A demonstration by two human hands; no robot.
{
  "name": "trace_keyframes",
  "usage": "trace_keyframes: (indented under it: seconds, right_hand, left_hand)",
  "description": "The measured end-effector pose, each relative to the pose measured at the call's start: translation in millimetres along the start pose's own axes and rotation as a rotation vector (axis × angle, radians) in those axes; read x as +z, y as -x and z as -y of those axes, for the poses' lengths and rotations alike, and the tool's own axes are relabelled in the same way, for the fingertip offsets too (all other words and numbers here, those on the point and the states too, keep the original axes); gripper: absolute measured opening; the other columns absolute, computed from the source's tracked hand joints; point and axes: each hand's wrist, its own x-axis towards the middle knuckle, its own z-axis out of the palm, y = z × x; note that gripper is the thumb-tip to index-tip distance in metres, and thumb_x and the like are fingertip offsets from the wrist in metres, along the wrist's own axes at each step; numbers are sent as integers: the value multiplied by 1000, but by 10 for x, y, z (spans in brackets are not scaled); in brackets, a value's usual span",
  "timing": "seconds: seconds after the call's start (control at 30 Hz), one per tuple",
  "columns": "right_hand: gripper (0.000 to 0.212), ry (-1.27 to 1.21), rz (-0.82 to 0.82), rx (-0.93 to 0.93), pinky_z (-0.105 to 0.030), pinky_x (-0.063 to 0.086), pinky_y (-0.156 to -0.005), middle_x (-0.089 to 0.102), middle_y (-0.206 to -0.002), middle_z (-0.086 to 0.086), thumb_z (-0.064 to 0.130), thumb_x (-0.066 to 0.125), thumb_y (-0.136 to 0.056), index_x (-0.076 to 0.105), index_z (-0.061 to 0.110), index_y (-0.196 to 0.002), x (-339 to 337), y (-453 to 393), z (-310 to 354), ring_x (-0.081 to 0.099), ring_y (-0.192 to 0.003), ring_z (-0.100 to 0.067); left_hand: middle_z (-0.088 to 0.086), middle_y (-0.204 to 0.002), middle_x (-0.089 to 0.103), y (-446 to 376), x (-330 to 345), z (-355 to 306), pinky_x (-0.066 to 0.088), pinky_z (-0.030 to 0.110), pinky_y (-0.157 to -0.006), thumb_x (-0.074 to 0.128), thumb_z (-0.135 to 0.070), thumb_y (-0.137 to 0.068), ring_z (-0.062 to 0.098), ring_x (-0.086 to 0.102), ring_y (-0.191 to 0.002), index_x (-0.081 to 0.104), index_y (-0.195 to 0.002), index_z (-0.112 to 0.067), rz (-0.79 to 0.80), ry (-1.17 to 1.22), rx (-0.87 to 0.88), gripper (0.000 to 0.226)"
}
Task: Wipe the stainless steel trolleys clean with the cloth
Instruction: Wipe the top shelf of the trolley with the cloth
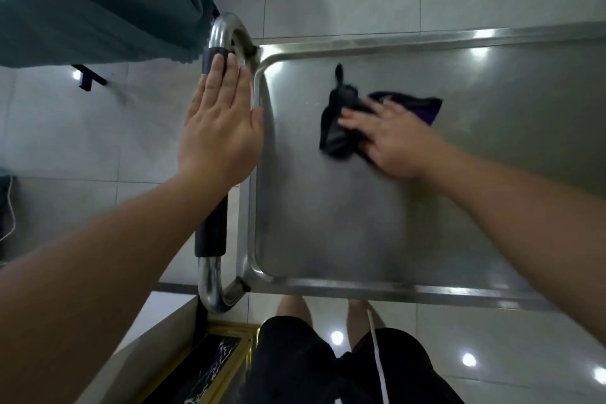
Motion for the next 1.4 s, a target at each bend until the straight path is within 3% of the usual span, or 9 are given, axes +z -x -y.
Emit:
trace_keyframes:
  seconds: [0.13, 0.3, 0.57, 0.77, 0.87, 1.0, 1.23, 1.4]
  right_hand:
    - [57, -4, 36, 107, -44, 4, -127, 14, -172, 16, 42, 38, -109, 23, 39, -163, -374, -638, -502, 6, -161, -20]
    - [58, -17, 7, 145, -44, 4, -128, 11, -173, 15, 45, 36, -110, 21, 36, -165, -369, -576, -417, 3, -161, -20]
    - [58, -84, 12, -19, -45, 12, -128, 33, -166, 12, 38, 56, -103, 42, 32, -159, 368, 1069, 353, 17, -159, -23]
    - [56, -25, 128, -168, -43, 15, -125, 29, -167, 21, 48, 40, -106, 32, 40, -161, 960, 2208, 665, 9, -160, -13]
    - [55, 65, 135, -285, -42, 13, -126, 30, -165, 22, 46, 41, -105, 36, 41, -159, 805, 1972, 358, 11, -160, -12]
    - [55, 55, 7, -185, -44, 22, -123, 46, -158, 15, 44, 40, -98, 53, 34, -151, 440, 1374, -222, 33, -153, -20]
    - [56, -38, -13, 177, -49, 10, -128, 23, -171, 9, 37, 46, -107, 32, 34, -161, -386, 192, -1285, 13, -160, -27]
    - [57, -60, -11, 234, -48, 6, -129, 18, -172, 11, 41, 43, -108, 29, 33, -162, -464, 95, -1358, 9, -160, -28]
  left_hand:
    - [5, -177, -6, -20, 44, -5, -9, 34, -130, 18, -48, -112, 14, -13, -162, 3, -169, -13, -26, -24, -11, 69]
    - [5, -177, -6, -8, 88, 37, -8, 35, -130, 13, -52, -112, 14, -14, -162, 3, -169, -13, -32, -64, 1, 70]
    - [1, -177, -7, -50, 164, 109, -1, 38, -131, 5, -58, -109, 10, -17, -160, 2, -169, -17, -37, -57, 5, 73]
    - [0, -177, -8, -35, 140, 95, -13, 30, -127, 7, -58, -110, 8, -19, -159, 2, -169, -17, -27, -70, 4, 72]
    - [4, -177, -6, -26, 127, 81, -7, 36, -130, 9, -57, -109, 12, -18, -161, 4, -169, -13, -23, -93, 8, 74]
    - [4, -178, -8, -13, 106, 75, -4, 38, -131, 12, -56, -110, 12, -18, -161, 4, -169, -13, -10, -82, 12, 73]
    - [4, -178, -6, -35, 125, 85, -3, 39, -131, 19, -49, -111, 13, -16, -161, 7, -169, -13, -21, -100, 8, 70]
    - [2, -178, -7, -40, 123, 85, -6, 35, -130, 23, -45, -110, 10, -17, -160, 7, -169, -15, -18, -105, -3, 68]
